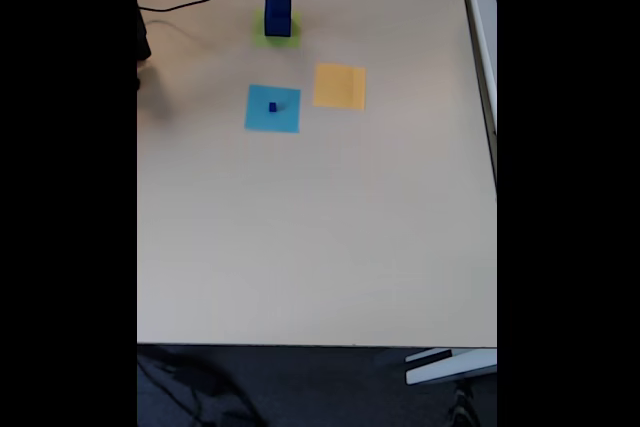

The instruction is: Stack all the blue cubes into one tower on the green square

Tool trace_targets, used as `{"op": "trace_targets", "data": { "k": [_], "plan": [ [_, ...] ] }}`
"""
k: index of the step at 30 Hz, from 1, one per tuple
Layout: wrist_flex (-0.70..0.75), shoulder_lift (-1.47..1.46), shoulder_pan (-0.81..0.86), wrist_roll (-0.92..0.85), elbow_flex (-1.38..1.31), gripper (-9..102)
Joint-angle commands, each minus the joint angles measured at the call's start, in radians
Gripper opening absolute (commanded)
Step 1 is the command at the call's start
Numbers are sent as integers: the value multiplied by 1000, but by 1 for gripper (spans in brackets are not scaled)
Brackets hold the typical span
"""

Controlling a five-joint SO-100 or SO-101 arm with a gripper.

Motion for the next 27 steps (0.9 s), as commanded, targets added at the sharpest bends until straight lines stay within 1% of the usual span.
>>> {"op": "trace_targets", "data": {
  "k": [1,18,27],
  "plan": [
    [-21,26,8,-2,-6,0],
    [-6,51,-5,29,-2,0],
    [40,167,20,2,72,0]
  ]
}}
